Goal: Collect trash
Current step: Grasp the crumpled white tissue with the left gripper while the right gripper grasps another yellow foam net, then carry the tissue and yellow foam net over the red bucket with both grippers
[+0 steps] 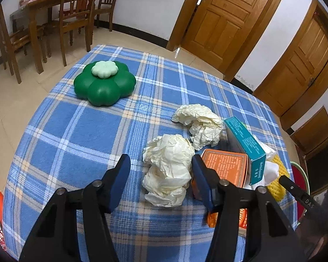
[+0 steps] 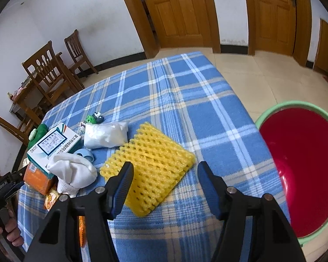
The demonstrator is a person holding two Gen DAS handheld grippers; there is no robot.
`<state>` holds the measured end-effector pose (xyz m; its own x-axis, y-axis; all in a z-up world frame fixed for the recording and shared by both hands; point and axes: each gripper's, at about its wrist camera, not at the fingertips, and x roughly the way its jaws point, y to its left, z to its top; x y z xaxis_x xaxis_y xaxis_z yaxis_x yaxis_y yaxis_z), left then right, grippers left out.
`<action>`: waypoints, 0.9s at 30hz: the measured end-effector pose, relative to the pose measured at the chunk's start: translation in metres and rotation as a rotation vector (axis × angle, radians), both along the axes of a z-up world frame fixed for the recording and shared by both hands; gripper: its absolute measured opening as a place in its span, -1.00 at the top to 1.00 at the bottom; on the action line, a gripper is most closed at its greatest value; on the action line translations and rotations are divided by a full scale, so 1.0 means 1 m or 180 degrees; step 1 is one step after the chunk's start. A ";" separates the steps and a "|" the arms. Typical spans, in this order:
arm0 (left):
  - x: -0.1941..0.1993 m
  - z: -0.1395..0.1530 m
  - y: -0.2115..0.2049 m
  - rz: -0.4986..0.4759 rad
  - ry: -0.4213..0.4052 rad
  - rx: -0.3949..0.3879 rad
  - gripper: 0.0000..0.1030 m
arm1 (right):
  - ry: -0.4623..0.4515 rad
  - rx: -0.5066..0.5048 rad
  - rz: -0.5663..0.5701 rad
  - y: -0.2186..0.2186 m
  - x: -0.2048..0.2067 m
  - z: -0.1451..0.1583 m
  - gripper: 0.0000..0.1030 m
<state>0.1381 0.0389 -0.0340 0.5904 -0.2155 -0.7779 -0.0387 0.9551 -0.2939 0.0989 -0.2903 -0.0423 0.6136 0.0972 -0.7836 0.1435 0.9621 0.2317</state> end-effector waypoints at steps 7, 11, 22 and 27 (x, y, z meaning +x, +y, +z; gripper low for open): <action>0.003 -0.009 -0.004 -0.0052 0.0128 -0.0202 -0.11 | -0.0057 0.0030 0.0062 0.005 -0.004 -0.002 0.30; 0.000 -0.008 -0.005 -0.0097 0.0099 -0.0291 0.14 | -0.0098 0.0076 0.0066 0.003 -0.007 -0.002 0.55; -0.019 0.011 0.000 -0.0093 -0.0056 -0.0285 0.17 | -0.0328 0.0151 -0.0024 -0.007 -0.030 0.016 0.78; -0.029 0.027 -0.006 -0.0161 -0.0172 -0.0295 0.17 | -0.0460 0.0195 -0.0104 -0.015 -0.048 0.029 0.78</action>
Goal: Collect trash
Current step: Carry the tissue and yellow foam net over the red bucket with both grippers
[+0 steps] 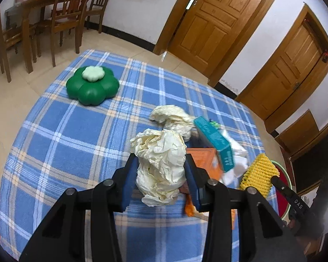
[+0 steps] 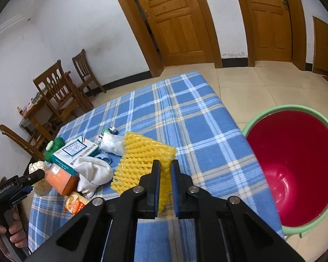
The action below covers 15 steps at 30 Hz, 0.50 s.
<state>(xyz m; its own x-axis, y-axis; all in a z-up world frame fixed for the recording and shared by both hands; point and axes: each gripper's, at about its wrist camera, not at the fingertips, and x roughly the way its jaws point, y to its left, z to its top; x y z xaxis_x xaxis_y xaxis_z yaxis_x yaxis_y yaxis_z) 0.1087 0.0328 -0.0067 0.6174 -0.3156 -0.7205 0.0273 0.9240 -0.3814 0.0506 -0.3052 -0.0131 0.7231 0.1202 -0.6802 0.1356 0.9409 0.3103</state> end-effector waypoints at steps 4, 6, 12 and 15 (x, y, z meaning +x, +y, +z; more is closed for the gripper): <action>-0.008 0.013 -0.008 -0.0093 -0.0095 -0.0007 0.17 | -0.0067 0.0037 -0.0073 -0.006 -0.011 0.008 0.78; -0.012 0.020 -0.014 -0.0147 -0.0136 -0.0019 0.17 | -0.0090 0.0048 -0.0115 -0.010 -0.017 0.012 0.78; -0.020 0.035 -0.030 -0.0300 -0.0227 -0.0018 0.17 | -0.0209 0.0078 -0.0287 -0.027 -0.041 0.024 0.78; -0.023 0.038 -0.040 -0.0401 -0.0228 -0.0032 0.17 | -0.0223 0.0097 -0.0359 -0.035 -0.050 0.027 0.78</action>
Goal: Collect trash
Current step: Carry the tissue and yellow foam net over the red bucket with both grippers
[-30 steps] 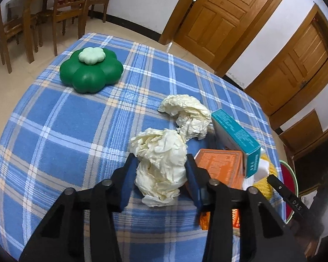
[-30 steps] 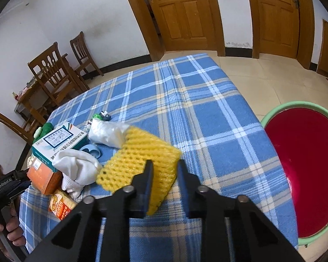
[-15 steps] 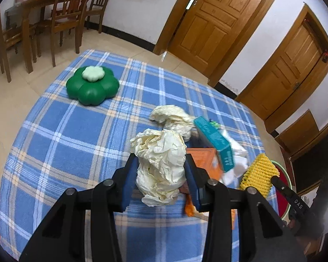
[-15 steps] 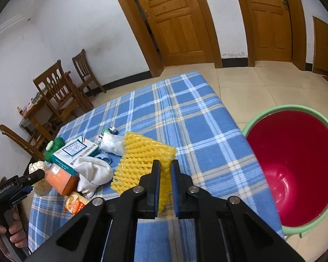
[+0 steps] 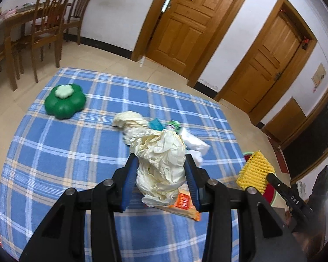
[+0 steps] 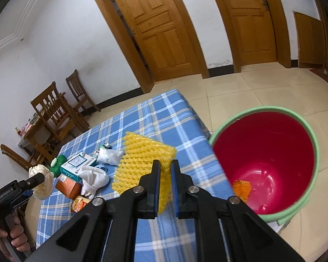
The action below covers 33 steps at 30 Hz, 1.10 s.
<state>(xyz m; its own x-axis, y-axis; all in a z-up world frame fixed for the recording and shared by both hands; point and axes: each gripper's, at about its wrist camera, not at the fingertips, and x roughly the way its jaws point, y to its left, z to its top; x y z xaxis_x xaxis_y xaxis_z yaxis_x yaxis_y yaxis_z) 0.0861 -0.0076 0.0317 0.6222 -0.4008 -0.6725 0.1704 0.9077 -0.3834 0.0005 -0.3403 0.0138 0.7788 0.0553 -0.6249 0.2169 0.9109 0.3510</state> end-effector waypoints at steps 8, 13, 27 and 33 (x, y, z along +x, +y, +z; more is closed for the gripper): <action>-0.007 0.014 -0.037 -0.0305 -0.0062 0.0041 0.17 | -0.0039 0.0033 -0.0258 -0.030 -0.026 0.004 0.78; -0.010 0.024 -0.064 -0.0498 -0.0128 0.0089 0.17 | -0.0081 0.0039 -0.0479 -0.052 -0.042 0.006 0.78; -0.011 0.028 -0.154 -0.1044 -0.0161 0.0253 0.17 | -0.0064 -0.0041 -0.0978 -0.100 -0.069 0.000 0.77; -0.013 0.016 -0.197 -0.1307 -0.0116 0.0370 0.17 | 0.0034 -0.0019 -0.1127 -0.117 -0.075 -0.014 0.74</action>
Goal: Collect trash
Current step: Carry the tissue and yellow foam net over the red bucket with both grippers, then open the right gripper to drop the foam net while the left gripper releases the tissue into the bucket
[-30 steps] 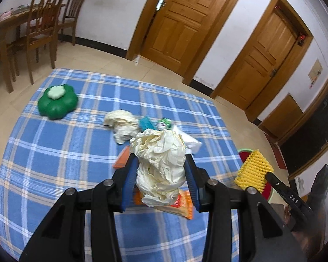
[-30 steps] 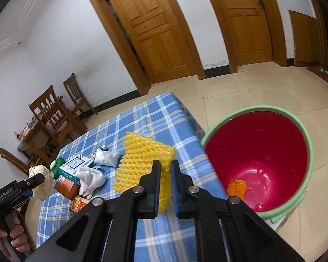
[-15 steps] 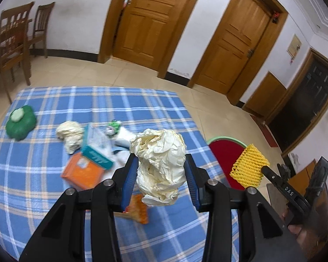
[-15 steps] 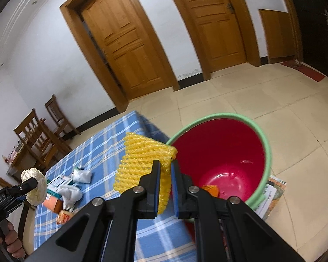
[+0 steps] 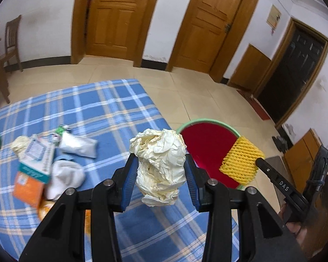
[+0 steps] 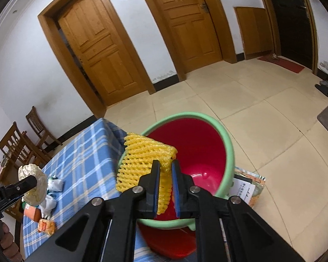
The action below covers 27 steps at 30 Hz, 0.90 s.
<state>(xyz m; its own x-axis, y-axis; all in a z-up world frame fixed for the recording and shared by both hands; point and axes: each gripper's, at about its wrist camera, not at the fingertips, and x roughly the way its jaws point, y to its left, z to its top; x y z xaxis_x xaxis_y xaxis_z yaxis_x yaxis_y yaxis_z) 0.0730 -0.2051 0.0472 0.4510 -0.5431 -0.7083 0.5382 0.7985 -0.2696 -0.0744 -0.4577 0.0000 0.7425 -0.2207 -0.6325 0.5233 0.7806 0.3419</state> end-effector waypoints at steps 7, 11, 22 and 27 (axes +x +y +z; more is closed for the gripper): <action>0.004 -0.013 -0.035 -0.0198 0.0034 0.0105 0.17 | 0.0109 -0.0008 -0.0169 -0.015 -0.004 -0.015 0.70; 0.008 -0.022 -0.055 -0.0298 0.0071 0.0157 0.17 | 0.0208 0.0028 -0.0251 -0.026 -0.004 -0.028 0.70; 0.010 -0.038 -0.090 -0.0449 0.0128 0.0273 0.17 | 0.0249 0.0045 -0.0297 -0.036 -0.005 -0.038 0.34; 0.011 -0.044 -0.099 -0.0492 0.0155 0.0311 0.17 | 0.0194 0.0047 -0.0312 -0.037 -0.009 -0.032 0.30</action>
